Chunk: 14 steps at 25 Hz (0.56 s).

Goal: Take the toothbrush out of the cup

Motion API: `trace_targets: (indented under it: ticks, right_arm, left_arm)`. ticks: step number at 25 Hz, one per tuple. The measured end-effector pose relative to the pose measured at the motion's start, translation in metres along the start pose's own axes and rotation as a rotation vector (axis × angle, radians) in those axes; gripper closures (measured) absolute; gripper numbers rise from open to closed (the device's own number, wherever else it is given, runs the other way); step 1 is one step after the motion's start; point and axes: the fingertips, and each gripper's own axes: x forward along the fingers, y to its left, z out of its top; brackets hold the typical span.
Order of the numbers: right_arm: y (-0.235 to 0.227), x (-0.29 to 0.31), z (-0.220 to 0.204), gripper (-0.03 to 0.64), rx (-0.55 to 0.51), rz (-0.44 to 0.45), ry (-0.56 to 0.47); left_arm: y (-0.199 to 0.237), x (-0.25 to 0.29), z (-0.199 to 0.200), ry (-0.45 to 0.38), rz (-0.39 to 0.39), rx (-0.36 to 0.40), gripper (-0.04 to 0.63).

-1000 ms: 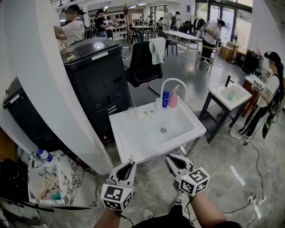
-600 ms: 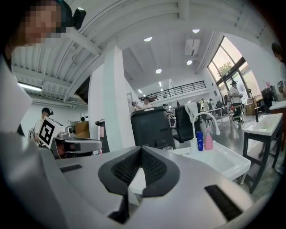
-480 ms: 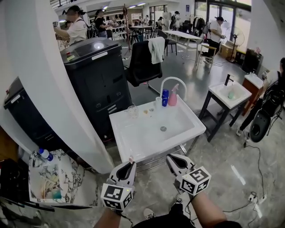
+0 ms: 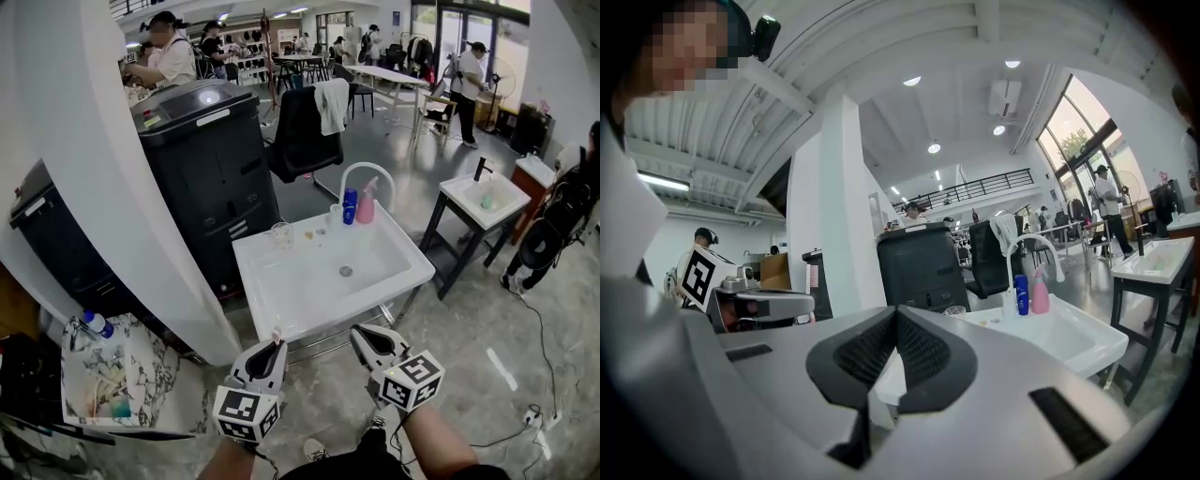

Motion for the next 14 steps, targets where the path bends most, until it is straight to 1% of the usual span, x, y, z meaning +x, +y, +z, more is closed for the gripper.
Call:
trace_targets:
  ticks: [14]
  right_arm:
    - [0.0076, 0.0074, 0.0007, 0.6, 0.001, 0.012, -0.001]
  left_arm:
    - [0.0097, -0.0052, -0.002, 0.002, 0.015, -0.015, 0.56]
